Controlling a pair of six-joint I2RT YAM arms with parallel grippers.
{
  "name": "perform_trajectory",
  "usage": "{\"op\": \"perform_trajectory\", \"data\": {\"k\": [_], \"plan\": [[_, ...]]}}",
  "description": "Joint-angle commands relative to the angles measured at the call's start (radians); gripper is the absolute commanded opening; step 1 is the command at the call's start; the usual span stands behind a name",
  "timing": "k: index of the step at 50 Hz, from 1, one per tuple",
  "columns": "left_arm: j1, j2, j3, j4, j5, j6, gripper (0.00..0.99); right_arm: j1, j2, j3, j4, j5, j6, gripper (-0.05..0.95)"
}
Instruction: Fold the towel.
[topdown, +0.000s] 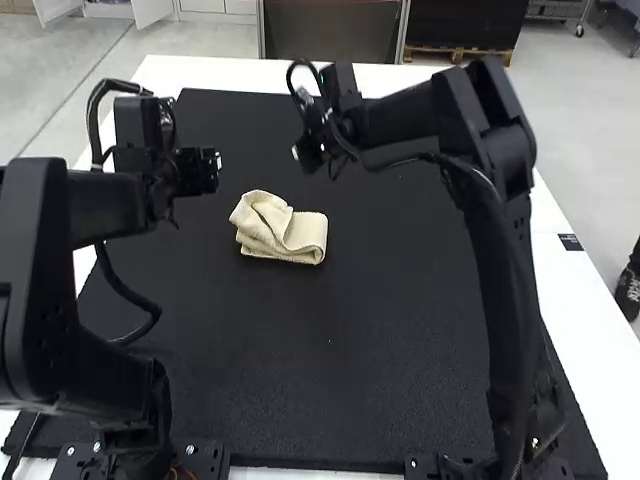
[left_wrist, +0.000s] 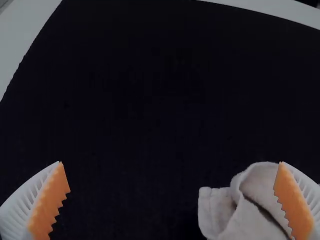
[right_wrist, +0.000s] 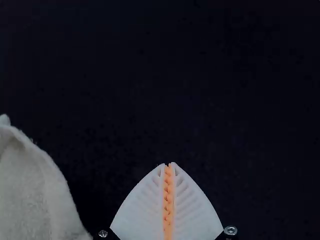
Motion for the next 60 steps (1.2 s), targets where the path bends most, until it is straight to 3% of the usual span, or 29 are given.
{"op": "perform_trajectory", "data": {"k": [1,35,42,60], "plan": [[0.008,-0.019,0.033,-0.004,0.015,0.016,0.962,0.023,0.028,0.053,0.012,-0.027,0.016,-0.02],[0.008,-0.026,0.063,-0.033,0.016,0.018,0.962,0.027,0.082,0.081,-0.088,-0.122,0.081,-0.02],[0.010,-0.041,0.083,-0.065,0.023,0.021,0.962,0.026,0.108,0.078,-0.152,-0.137,0.067,-0.02],[0.008,-0.075,0.111,-0.102,0.023,0.039,0.962,0.029,0.137,0.079,-0.160,-0.147,0.069,-0.02]]}}
